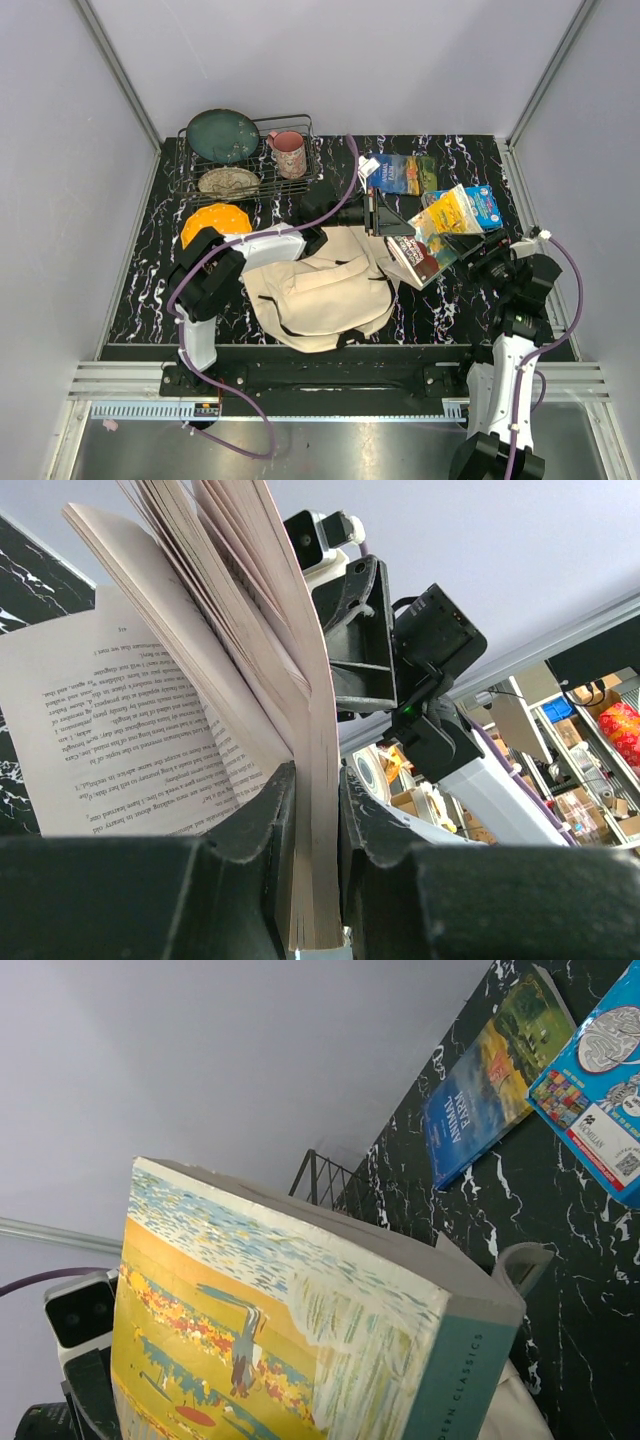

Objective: Pack the student bag
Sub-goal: Pick up the book from the center of the board.

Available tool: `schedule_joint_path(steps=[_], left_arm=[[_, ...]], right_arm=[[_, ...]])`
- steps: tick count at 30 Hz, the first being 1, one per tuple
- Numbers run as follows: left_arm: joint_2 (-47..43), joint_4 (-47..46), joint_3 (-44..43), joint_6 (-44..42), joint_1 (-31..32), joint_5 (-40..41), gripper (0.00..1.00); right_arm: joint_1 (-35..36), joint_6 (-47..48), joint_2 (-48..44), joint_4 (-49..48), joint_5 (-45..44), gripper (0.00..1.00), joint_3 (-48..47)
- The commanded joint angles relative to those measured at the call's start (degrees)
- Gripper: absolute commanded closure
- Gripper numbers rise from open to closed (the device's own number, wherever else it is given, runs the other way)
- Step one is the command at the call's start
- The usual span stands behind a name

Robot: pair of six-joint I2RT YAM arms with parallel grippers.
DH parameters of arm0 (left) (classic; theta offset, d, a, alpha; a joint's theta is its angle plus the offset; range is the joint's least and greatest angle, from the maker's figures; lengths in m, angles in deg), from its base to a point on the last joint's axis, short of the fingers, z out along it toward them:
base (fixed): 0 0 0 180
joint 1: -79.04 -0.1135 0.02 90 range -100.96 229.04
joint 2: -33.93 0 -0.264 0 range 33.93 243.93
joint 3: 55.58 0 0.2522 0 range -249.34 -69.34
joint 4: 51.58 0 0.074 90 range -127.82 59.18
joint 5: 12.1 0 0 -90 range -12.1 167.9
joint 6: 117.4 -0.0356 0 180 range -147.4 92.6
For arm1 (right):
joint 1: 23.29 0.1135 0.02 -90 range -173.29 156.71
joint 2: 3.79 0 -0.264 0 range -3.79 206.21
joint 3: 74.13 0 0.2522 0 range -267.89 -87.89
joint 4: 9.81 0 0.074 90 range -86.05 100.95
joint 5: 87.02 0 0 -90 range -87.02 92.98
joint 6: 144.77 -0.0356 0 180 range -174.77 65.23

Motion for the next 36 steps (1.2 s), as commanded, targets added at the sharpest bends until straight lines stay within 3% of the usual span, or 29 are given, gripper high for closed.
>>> schedule_joint_path(steps=[1,10,11,13,14,15,18,20,24,27,36], left_arm=[[-0.9,-12.0,-0.2,2.0,0.8,-1.1,1.0],[0.0,-13.3,1.1,2.6,1.0,-1.0,1.0],[0.0,-13.2,1.2,2.6,1.0,-1.2,1.0],[0.0,-13.0,1.4,2.5,1.0,-1.3,1.0],[-0.1,-12.8,1.5,2.2,1.0,-1.4,0.95],[-0.3,-11.7,1.9,1.4,1.0,-1.5,0.6],[-2.6,-7.0,4.5,-3.3,0.7,-0.2,0.01],[-5.8,-1.6,6.0,-7.9,0.3,1.2,0.01],[-12.5,22.0,7.7,-25.8,0.2,11.0,0.01],[-16.0,29.9,8.3,-31.6,0.2,16.4,0.01],[-15.7,28.6,7.0,-31.8,0.8,15.5,0.01]], right_arm=[[0.2,-4.7,0.1,-9.8,3.4,0.19,1.3],[0.2,-2.5,-1.5,-6.4,4.0,0.62,-1.2],[0.2,-2.6,-1.6,-6.4,4.1,0.74,-1.3],[0.2,-2.0,-1.8,-4.9,3.8,0.87,-1.6],[0.2,-0.8,-1.8,-4.5,3.6,0.99,-2.0],[0.2,-0.2,-2.0,-2.6,3.4,1.0,-2.4],[0.2,2.7,-3.2,2.3,1.4,1.0,-3.9],[0.2,4.3,-3.8,4.2,1.2,1.0,-5.0],[0.2,5.4,-2.6,3.1,5.6,1.0,-6.0],[0.2,4.9,-0.9,-0.8,11.9,1.0,-6.4],[0.2,-4.2,-0.1,-17.1,23.5,1.0,-4.9]])
